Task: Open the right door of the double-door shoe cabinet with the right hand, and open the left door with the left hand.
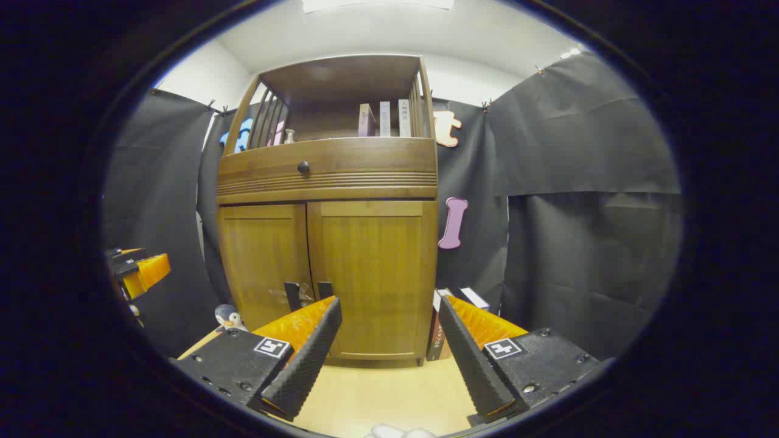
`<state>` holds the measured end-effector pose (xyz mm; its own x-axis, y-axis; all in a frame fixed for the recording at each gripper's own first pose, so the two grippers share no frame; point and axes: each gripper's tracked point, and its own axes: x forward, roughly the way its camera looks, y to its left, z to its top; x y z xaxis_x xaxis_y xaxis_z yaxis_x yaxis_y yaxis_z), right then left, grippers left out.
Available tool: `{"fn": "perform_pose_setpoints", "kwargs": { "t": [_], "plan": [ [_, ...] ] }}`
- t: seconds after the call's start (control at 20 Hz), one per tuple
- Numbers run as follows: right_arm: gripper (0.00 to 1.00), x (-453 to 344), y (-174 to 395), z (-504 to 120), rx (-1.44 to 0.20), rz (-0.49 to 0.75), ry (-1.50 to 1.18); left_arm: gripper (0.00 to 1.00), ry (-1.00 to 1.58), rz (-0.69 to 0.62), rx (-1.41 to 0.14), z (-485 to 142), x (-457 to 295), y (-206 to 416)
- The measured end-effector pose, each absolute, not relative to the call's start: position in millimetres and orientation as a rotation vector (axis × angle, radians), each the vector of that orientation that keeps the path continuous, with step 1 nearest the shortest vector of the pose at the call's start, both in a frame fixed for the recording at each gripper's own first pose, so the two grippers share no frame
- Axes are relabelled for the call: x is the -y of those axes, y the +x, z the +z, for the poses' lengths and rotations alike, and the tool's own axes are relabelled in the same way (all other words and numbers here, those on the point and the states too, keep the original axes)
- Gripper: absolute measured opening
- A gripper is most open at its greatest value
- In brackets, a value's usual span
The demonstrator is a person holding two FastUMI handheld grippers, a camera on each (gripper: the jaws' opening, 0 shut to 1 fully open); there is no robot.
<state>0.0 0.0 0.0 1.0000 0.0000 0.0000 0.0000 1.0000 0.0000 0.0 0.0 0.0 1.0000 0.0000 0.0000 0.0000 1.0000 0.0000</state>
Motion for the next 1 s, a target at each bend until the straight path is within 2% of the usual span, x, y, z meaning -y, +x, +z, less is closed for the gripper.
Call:
{"fn": "perform_pose_setpoints", "kwargs": {
  "t": [0.05, 0.1, 0.15, 0.2, 0.3, 0.35, 0.4, 0.5, 0.55, 0.6, 0.65, 0.75, 0.8, 0.85, 1.0],
  "plan": [
    [0.97, 0.4, 1.2, 0.8, -0.001, -0.002, 0.002, 0.95, -0.001, -0.002, -0.006, -1.8, 2.0, 1.5],
    [1.0, 1.3, 2.1, 3.2, 0.0, -0.005, 0.008, 0.95, -0.002, -0.002, -0.008, -2.0, 1.3, 2.3],
    [1.0, 1.4, 3.3, 6.4, 0.004, -0.006, 0.013, 1.0, 0.002, -0.001, -0.012, -1.8, 1.7, 3.6],
    [1.0, 3.2, 6.3, 8.6, 0.004, -0.011, 0.016, 0.95, 0.006, 0.0, -0.014, -2.7, 1.0, 5.1],
    [0.98, 6.0, 8.4, 11.0, 0.005, -0.014, 0.013, 1.0, 0.009, 0.001, -0.014, -1.3, 0.3, 7.3],
    [1.0, 6.2, 8.7, 10.9, 0.007, -0.017, 0.01, 0.95, 0.008, 0.0, -0.015, -0.2, 0.2, 7.5],
    [1.0, 8.3, 10.1, 12.9, 0.012, -0.021, 0.006, 1.0, 0.007, 0.001, -0.016, 1.0, -0.8, 7.8],
    [1.0, 9.1, 12.8, 16.3, 0.021, -0.024, -0.002, 1.0, 0.004, 0.001, -0.012, 3.4, -2.1, 8.2],
    [1.0, 9.9, 13.8, 16.0, 0.023, -0.026, -0.006, 0.95, 0.002, -0.002, -0.011, 3.1, -1.7, 8.2],
    [0.97, 9.8, 13.9, 15.6, 0.023, -0.025, -0.012, 0.95, 0.003, -0.003, -0.013, 2.9, -1.7, 8.7],
    [1.0, 9.2, 12.3, 15.4, 0.022, -0.026, -0.015, 0.95, 0.006, -0.003, -0.016, 2.1, -2.2, 8.5],
    [0.98, 6.7, 13.4, 13.3, 0.014, -0.026, -0.021, 0.95, 0.011, -0.002, -0.018, 0.0, -3.7, 7.6],
    [1.0, 5.1, 15.5, 10.0, 0.005, -0.025, -0.024, 1.0, 0.009, -0.002, -0.021, 0.1, -4.2, 6.5],
    [1.0, 2.0, 17.1, 6.7, -0.004, -0.018, -0.03, 0.95, 0.005, -0.008, -0.024, -1.3, -2.5, 5.0],
    [1.0, -6.1, 23.8, -4.9, -0.027, -0.007, -0.042, 0.95, 0.002, -0.001, -0.031, -4.4, -5.3, 3.5]
  ]
}}
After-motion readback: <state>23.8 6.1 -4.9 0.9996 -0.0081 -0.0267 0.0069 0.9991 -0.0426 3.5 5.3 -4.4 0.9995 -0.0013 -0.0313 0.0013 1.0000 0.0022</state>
